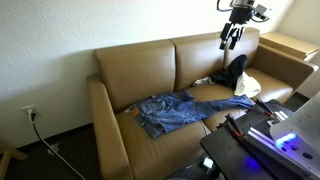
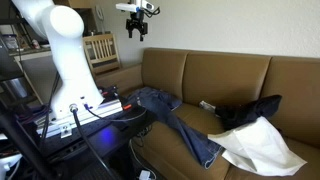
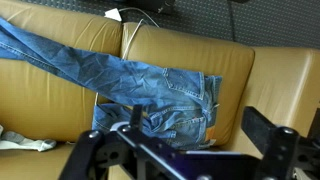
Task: Unfold the right leg of the denim trousers
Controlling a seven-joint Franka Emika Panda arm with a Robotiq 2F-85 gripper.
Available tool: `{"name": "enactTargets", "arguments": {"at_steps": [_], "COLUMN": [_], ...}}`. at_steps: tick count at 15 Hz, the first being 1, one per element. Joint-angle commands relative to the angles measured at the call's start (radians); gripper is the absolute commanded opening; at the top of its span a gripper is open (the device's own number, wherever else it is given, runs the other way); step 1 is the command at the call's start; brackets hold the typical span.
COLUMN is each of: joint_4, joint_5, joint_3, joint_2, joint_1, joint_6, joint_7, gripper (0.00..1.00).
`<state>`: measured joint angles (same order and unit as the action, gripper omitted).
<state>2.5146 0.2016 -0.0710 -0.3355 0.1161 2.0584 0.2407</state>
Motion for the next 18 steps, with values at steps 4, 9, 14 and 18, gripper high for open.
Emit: {"name": "enactTargets", "arguments": {"at_steps": [4,9,14,18], "joint_4": [-0.011,-0.039,-0.159,-0.383], "joint_5": [0.006,0.081,-0.146,-0.341], "joint_3": [0.071,0.227,0.295,0.148], "joint_2": [0.095,0.323,0.627,0.832], "joint_1": [0.006,0.088,0.189,0.333], "joint_6": [0.052,0.238,0.655,0.645], "joint_7": [-0.086,-0.3,-0.637,-0.877], "gripper": [1.0,1.0,1.0,1.0]}}
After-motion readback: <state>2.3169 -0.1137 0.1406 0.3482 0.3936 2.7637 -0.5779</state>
